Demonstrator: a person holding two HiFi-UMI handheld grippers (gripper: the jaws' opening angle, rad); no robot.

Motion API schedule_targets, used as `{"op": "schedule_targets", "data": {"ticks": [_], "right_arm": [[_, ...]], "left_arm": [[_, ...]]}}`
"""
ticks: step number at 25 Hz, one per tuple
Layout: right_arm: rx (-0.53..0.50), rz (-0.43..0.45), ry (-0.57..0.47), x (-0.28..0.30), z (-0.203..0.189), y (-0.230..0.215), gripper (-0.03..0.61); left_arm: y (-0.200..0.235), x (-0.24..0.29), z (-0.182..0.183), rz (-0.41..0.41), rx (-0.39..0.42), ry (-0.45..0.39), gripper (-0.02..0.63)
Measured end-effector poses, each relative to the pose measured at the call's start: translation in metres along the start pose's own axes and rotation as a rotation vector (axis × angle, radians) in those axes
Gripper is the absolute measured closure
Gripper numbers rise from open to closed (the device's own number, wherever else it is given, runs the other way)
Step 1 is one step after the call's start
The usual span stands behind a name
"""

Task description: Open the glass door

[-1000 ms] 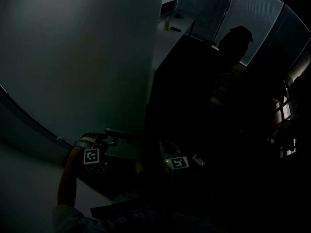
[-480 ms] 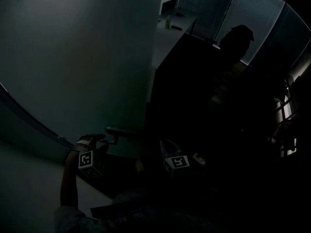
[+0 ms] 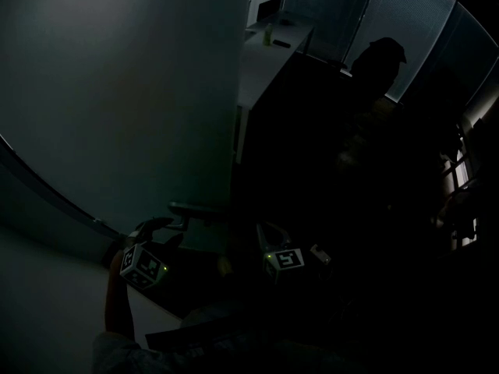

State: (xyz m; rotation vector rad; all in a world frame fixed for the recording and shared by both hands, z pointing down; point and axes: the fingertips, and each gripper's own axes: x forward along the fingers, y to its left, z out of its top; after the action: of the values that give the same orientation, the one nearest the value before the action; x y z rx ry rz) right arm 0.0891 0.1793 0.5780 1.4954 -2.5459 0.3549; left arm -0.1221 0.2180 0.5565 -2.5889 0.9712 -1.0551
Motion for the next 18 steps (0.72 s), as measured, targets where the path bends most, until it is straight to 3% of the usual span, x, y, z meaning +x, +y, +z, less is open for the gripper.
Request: {"op": "schedule_targets", "data": {"ticks": [4, 12, 18], "right_arm": [[-0.008, 0.003, 0.001, 0.0, 0.0, 0.0, 0.575], [-0.006, 0.009, -0.016, -0.001, -0.002, 0.005, 0.575], [0.002, 0.018, -0.032, -0.005, 0.008, 0.012, 0.575]], "left_arm": [[-0.007, 0.001, 0.008, 0.003, -0.087, -0.084, 0.443], [-0.011, -0.003, 0.039, 0.083, -0.267, -0.302, 0.481], [-0.012, -0.003, 0.06, 0.113, -0.384, -0.413, 0.504]]}}
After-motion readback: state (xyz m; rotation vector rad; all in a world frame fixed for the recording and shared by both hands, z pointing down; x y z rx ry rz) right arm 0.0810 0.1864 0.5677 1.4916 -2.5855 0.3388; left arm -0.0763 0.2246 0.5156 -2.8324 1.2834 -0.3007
